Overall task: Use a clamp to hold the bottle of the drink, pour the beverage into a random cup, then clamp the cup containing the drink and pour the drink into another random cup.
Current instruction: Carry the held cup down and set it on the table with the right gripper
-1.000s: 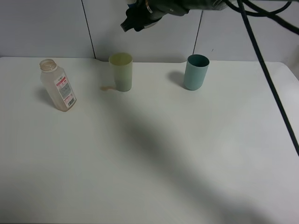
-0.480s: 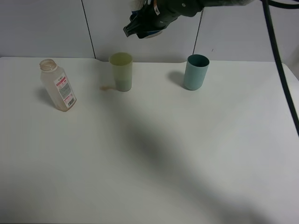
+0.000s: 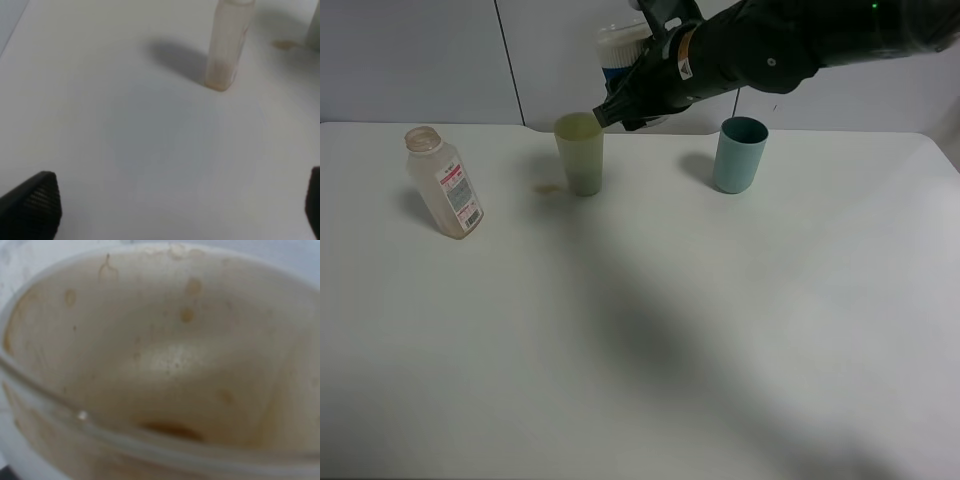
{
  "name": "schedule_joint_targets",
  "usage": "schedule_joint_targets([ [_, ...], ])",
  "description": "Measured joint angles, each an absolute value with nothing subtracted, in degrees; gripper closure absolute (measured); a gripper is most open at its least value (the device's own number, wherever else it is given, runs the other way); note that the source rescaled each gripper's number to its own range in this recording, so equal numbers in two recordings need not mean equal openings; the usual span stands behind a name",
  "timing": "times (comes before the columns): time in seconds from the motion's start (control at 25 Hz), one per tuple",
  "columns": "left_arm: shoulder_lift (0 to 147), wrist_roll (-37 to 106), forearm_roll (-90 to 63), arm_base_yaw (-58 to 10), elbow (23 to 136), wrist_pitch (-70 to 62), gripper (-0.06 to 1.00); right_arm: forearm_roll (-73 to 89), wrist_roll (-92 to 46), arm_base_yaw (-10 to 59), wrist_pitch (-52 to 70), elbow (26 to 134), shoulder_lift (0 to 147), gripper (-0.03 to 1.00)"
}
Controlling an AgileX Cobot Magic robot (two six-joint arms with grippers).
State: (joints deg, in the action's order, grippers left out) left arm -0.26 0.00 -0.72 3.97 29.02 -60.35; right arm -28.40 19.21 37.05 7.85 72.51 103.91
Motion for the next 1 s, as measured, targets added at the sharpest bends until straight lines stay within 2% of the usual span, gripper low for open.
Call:
schedule_joint_targets([
  [0.4,-0.26,0.0,-0.72,3.97,29.02,-60.35,-0.04,-26.44,13.48,37.05,6.45,58.64,96.81,0.97],
  [0.48,-0.26,0.0,-0.72,3.97,29.02,-60.35,-0.04,-26.39,13.06,37.05,6.4,53.04,93.73,0.97],
  [1.0,-0.26,0.0,-0.72,3.97,29.02,-60.35,-0.04,-24.69,8.05,36.51,7.17,42.83,89.24,0.97],
])
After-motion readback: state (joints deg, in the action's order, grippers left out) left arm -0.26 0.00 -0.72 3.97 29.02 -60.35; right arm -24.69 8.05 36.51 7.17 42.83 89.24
